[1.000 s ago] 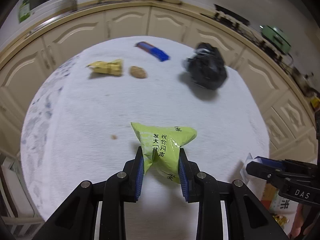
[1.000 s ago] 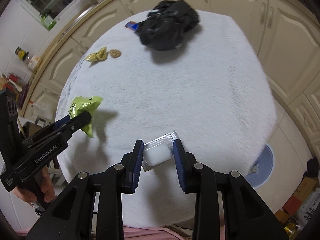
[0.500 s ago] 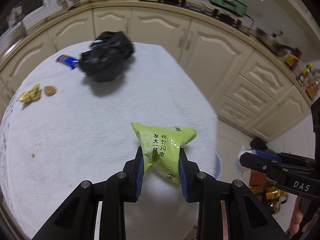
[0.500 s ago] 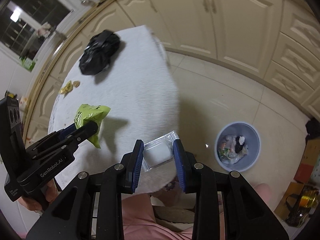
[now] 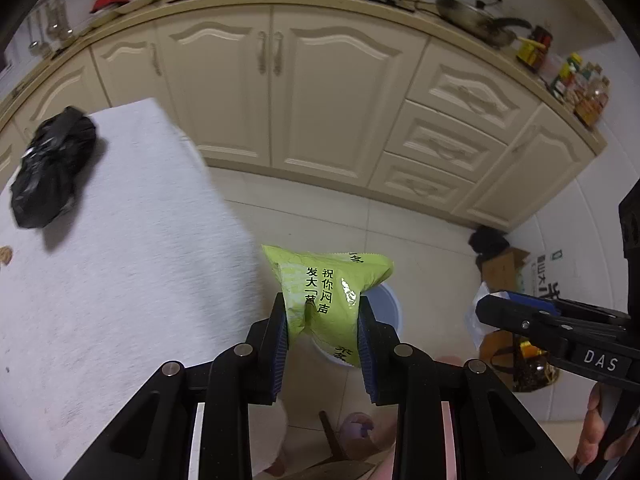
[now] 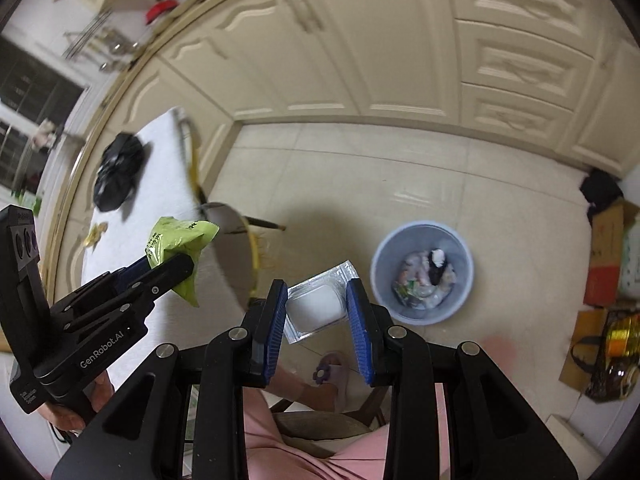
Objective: Collect trash
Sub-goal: 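Carry the snack pack and white tray with both grippers over the blue bucket, then open both grippers to drop the pack and tray into the bucket, then move both open tools back over the table toward the remaining trash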
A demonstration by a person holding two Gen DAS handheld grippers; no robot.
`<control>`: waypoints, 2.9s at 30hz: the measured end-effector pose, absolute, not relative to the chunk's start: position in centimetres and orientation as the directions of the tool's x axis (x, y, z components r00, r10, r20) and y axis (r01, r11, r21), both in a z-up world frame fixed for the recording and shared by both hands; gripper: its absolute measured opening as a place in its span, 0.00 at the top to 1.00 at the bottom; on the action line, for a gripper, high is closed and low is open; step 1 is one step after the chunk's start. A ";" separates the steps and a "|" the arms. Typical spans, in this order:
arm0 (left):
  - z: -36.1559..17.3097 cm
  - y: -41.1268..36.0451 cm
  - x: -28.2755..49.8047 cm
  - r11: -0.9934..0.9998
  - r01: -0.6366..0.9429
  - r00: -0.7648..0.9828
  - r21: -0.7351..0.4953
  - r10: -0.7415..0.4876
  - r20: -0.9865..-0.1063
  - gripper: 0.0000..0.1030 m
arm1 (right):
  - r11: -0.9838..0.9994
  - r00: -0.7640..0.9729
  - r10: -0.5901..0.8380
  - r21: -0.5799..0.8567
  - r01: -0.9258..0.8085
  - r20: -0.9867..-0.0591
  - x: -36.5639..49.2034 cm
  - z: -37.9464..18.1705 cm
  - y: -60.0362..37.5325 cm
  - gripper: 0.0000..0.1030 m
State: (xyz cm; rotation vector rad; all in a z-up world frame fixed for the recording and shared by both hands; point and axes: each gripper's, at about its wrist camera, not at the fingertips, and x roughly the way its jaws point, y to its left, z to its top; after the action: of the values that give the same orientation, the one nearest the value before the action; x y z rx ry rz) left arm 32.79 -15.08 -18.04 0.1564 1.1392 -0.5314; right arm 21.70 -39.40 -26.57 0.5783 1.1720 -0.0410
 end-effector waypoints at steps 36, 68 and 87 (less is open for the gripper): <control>-24.5 -27.0 35.5 0.837 0.547 0.288 -0.017 -0.208 -0.935 0.32 | 0.790 0.388 0.257 0.424 0.442 -0.885 19.8 -30.0 -45.7 0.70; -20.8 -20.8 33.9 0.879 0.474 0.312 -0.061 -0.232 -0.921 0.28 | 0.842 0.419 0.094 0.297 0.450 -0.903 20.0 -26.5 -42.3 0.00; -15.1 -8.3 27.7 0.931 0.346 0.433 -0.114 -0.266 -0.861 0.22 | 0.923 0.457 0.105 0.258 0.286 -0.883 19.0 -22.1 -33.9 0.00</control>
State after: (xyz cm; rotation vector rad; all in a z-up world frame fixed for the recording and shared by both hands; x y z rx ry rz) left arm 27.70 -8.28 -15.08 0.0840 1.0567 -0.3814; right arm 19.05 -33.93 -22.10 0.4000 1.0984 -0.1152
